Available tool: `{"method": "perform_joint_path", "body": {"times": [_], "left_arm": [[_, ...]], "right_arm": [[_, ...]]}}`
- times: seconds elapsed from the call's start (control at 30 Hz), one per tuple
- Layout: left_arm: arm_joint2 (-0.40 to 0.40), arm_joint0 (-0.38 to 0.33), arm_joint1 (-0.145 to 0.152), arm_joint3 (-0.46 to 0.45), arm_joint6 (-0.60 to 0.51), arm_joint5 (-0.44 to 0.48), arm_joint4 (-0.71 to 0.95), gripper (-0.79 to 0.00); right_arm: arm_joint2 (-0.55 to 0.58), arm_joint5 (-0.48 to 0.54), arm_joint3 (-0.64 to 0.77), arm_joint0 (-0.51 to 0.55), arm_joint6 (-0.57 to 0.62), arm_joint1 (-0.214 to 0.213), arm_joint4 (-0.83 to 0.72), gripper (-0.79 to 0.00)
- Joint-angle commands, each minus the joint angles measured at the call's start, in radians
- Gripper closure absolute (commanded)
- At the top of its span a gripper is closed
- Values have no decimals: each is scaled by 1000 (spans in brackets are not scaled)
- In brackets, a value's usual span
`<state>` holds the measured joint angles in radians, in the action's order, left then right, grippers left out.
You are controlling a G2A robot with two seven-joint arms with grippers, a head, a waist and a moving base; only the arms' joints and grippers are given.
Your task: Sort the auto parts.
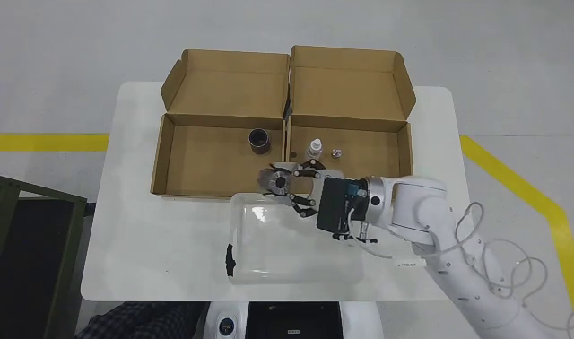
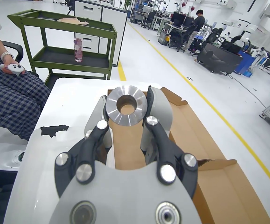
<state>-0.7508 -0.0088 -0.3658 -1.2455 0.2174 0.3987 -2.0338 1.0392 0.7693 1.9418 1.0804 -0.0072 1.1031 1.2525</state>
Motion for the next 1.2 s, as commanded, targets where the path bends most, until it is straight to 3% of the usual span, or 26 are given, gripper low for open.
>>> {"method": "perform_joint_path", "body": {"times": [0.0,0.6,1.17], "left_arm": [[0,0,0,0,0,0,0,-785],[0,0,0,0,0,0,0,-785],[0,0,0,0,0,0,0,-785]], "right_arm": [[4,2,2,3,1,-1,-1,0],[-32,4,-60,-53,39,12,26,0],[-218,3,-330,-250,101,78,-22,0]]}}
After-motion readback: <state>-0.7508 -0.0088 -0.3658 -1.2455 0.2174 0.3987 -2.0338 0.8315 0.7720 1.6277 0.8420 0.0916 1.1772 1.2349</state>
